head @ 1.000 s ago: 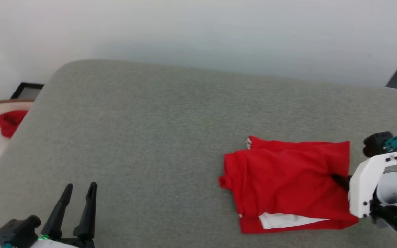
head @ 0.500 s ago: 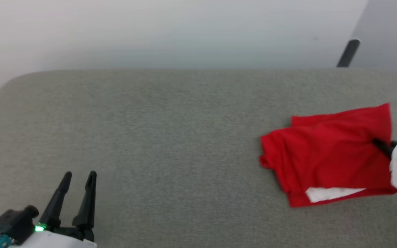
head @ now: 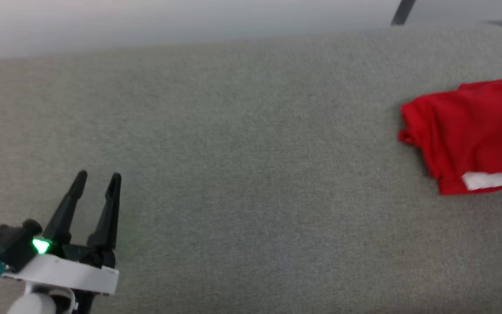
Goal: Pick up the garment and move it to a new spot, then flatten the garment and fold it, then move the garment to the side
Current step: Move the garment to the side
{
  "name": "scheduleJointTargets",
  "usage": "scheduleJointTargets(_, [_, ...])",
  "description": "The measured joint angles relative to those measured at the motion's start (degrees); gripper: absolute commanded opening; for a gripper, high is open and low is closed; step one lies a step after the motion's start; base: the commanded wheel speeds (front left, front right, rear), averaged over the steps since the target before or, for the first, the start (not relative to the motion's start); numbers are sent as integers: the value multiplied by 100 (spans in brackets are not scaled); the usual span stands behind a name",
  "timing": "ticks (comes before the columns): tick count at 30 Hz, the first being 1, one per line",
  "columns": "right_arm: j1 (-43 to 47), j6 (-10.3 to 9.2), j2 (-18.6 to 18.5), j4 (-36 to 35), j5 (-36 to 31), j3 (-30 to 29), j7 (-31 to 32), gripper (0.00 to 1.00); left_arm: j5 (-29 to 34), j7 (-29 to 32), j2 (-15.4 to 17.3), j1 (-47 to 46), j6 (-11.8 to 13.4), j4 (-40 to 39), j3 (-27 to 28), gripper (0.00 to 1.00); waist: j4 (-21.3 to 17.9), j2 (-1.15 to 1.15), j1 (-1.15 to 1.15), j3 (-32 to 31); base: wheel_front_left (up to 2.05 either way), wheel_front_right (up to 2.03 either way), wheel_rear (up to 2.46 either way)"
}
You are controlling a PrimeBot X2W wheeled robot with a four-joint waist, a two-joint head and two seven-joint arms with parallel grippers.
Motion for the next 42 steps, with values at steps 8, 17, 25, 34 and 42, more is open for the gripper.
scheduleJointTargets(8, [-477,1,-221,699,-363,320,-613,0,47,0,194,-341,0,-74,-83,100,-234,0,0,565,0,0,0])
scheduleJointTargets(17, [-960,3,-187,1569,-929,569,-1049,0,42,0,360,-608,0,-81,-191,100,-436,0,0,1042,0,0,0])
scheduleJointTargets(25, [-1279,3,97,2238,-1128,680,-1370,0,3,0,416,-725,0,-53,-272,100,-536,0,0,1250,0,0,0])
scheduleJointTargets(34, [-1580,3,183,2863,-1485,700,-2093,0,-49,0,415,-876,0,32,-450,100,-375,0,0,1241,0,0,0])
scheduleJointTargets(42, [-1776,3,338,3483,-1747,589,-2438,99,-81,0,358,-866,0,104,-455,100,-226,0,0,1134,0,0,0])
